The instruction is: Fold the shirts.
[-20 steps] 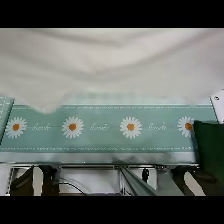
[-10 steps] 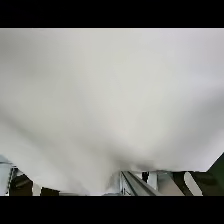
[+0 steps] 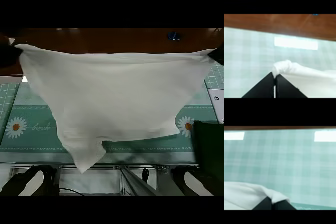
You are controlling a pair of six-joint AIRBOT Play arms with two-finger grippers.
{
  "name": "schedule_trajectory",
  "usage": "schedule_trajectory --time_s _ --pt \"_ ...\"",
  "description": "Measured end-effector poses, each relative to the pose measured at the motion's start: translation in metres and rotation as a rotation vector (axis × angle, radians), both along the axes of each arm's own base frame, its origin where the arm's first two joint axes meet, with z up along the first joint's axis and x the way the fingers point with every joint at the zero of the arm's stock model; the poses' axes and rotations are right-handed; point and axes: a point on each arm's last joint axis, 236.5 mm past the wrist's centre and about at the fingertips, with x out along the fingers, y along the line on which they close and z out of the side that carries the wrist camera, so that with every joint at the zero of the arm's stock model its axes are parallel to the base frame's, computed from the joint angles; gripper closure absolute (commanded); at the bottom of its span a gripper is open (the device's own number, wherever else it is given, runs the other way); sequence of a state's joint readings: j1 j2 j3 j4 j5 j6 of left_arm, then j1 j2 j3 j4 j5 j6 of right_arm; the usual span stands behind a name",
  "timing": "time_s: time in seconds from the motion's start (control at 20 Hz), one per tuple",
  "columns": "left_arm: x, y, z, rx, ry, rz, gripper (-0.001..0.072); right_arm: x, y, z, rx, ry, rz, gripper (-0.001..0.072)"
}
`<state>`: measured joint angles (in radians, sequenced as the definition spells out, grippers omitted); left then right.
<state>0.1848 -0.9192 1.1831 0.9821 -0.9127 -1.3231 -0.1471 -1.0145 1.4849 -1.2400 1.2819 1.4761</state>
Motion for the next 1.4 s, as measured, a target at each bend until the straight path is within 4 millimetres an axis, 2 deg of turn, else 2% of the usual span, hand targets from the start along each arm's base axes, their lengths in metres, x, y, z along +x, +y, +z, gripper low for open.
schedule_trajectory --time_s 0.1,0.25,0.35,0.5,0.55,0.6,0.65,0.75,0.9,1.05,1.25,1.35,1.4 --pt "0.037 -0.013 -0.037 -0.023 0.045 -0.014 0.0687 0.042 0.005 -0.039 0.066 0.057 0.014 0.0687" --pt "0.086 -0.017 -0.085 -0.046 0.081 0.023 0.0687 0.096 0.008 -0.092 0.147 0.118 0.007 0.0687" --pt "0.107 -0.018 -0.116 -0.067 0.124 0.046 0.0687 0.128 0.007 -0.127 0.189 0.149 -0.011 0.0687" --pt "0.124 -0.022 -0.159 -0.123 0.206 0.084 0.0685 0.166 0.004 -0.171 0.242 0.187 -0.045 0.0684" --pt "0.126 -0.024 -0.171 -0.144 0.232 0.094 0.0632 0.175 0.003 -0.184 0.267 0.205 -0.057 0.0552" --pt "0.127 -0.025 -0.181 -0.161 0.259 0.099 0.0363 0.182 0.003 -0.196 0.299 0.225 -0.067 0.0301" --pt "0.126 -0.027 -0.189 -0.172 0.284 0.098 0.0195 0.186 0.002 -0.206 0.322 0.246 -0.069 0.0298" --pt "0.119 -0.030 -0.204 -0.181 0.347 0.079 0.0195 0.189 -0.003 -0.214 0.378 0.278 -0.081 0.0298" --pt "0.087 -0.022 -0.228 -0.138 0.508 0.007 0.0195 0.177 -0.020 -0.213 0.420 0.330 -0.078 0.0298" --pt "0.031 -0.005 -0.248 -0.112 0.708 -0.079 0.0196 0.144 -0.044 -0.204 0.352 0.390 -0.053 0.0306" --pt "-0.055 0.014 -0.260 -0.137 0.867 -0.118 0.0196 0.075 -0.089 -0.206 0.198 0.475 -0.164 0.0306" --pt "-0.095 0.024 -0.271 -0.173 0.902 -0.067 0.0196 0.035 -0.100 -0.217 0.178 0.497 -0.236 0.0306" --pt "-0.115 0.027 -0.278 -0.200 0.916 -0.036 0.0196 0.013 -0.099 -0.225 0.192 0.506 -0.267 0.0306"
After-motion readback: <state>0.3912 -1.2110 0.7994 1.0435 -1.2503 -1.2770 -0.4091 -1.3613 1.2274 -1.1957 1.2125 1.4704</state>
